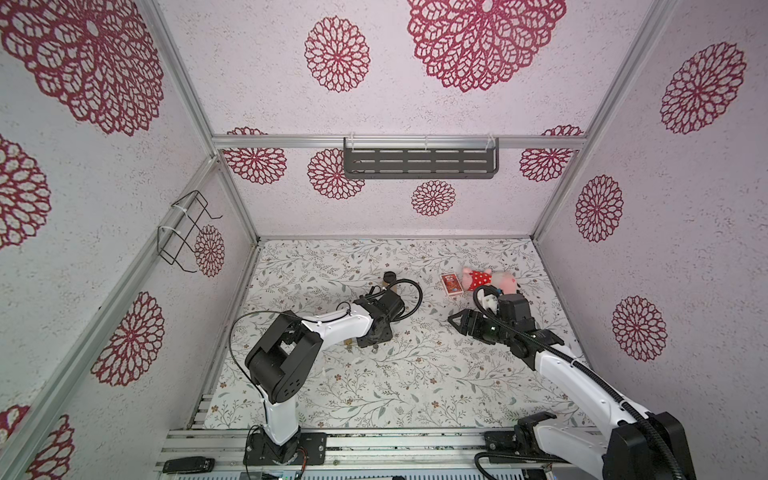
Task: Unlock with the key
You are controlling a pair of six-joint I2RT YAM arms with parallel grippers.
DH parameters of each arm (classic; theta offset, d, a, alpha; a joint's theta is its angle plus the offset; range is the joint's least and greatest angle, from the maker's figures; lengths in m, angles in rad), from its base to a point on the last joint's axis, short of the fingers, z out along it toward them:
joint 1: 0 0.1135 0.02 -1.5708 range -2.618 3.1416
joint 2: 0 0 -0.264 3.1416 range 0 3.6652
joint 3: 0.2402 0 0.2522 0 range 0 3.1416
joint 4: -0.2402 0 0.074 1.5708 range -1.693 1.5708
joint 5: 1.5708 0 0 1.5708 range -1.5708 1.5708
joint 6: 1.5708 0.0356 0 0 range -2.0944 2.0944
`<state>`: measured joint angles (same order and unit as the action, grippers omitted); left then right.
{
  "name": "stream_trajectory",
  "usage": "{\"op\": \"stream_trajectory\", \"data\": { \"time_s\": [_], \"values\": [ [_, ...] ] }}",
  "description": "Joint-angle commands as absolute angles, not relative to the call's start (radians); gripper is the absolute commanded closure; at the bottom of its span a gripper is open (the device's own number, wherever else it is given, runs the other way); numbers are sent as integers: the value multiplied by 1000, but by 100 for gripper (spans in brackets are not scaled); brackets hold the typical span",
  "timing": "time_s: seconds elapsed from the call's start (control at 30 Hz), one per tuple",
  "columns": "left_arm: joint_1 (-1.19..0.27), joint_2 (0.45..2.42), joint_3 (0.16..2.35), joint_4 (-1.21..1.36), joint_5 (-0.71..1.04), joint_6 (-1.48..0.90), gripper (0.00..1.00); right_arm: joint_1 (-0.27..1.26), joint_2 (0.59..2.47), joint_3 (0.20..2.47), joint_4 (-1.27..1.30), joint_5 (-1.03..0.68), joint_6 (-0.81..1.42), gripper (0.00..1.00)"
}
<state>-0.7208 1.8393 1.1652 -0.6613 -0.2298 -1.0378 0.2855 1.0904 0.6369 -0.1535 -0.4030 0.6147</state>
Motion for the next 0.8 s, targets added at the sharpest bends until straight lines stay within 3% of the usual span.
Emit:
{"op": "stream_trajectory", "data": {
  "time_s": [0.0, 0.1, 0.23, 0.4, 0.57, 0.67, 0.77],
  "values": [
    [-695, 1766, 1193, -691, -232, -1030, 37, 263, 1058, 681, -132, -367, 611, 24],
    [-673, 1684, 1226, -748, -288, -1005, 27, 231, 1041, 724, -175, -271, 575, 22],
    [-592, 1531, 1231, -809, -419, -964, 2, 148, 1019, 744, -199, -78, 532, 15],
    [-397, 1326, 1158, -804, -633, -876, 3, 43, 1050, 687, -101, 186, 455, 8],
    [-194, 1223, 898, -383, -823, -526, 3, -6, 1149, 564, 157, 336, 326, 2],
    [-61, 1268, 751, -92, -796, -357, 3, -19, 1227, 481, 356, 356, 260, 1],
    [-11, 1324, 639, 180, -663, -262, 3, -25, 1320, 401, 587, 356, 209, 1]
  ]
}}
